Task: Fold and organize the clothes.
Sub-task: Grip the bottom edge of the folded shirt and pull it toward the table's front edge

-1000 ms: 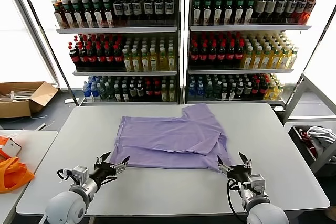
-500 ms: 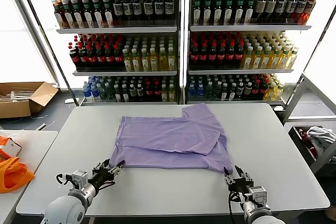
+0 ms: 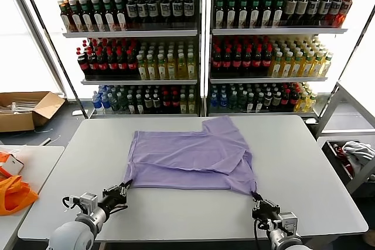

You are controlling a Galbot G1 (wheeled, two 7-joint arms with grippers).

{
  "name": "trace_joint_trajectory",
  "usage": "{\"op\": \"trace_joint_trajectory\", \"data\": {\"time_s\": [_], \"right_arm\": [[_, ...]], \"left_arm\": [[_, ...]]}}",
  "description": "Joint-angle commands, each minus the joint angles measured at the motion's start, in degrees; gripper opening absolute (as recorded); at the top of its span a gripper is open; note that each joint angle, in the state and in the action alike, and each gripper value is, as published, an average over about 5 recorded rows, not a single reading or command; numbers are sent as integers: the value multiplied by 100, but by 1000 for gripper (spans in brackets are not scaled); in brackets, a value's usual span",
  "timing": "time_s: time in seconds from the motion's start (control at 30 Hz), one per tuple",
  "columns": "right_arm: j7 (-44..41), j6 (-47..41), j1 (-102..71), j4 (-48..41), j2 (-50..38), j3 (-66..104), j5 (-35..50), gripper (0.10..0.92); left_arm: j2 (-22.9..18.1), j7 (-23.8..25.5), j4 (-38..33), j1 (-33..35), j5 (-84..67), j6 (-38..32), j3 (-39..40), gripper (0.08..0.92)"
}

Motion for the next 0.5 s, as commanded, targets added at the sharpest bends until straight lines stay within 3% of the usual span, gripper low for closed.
{"op": "trace_joint_trajectory", "data": {"time_s": [0.03, 0.5], "right_arm": [[-148, 59, -394, 394, -62, 102, 220, 106], [-347, 255, -2051, 1286, -196, 763, 202, 106]], "left_arm": [[5, 19, -469, 523, 86, 0, -164, 96], [36, 122, -1217, 1441, 371, 0, -498, 96]]}}
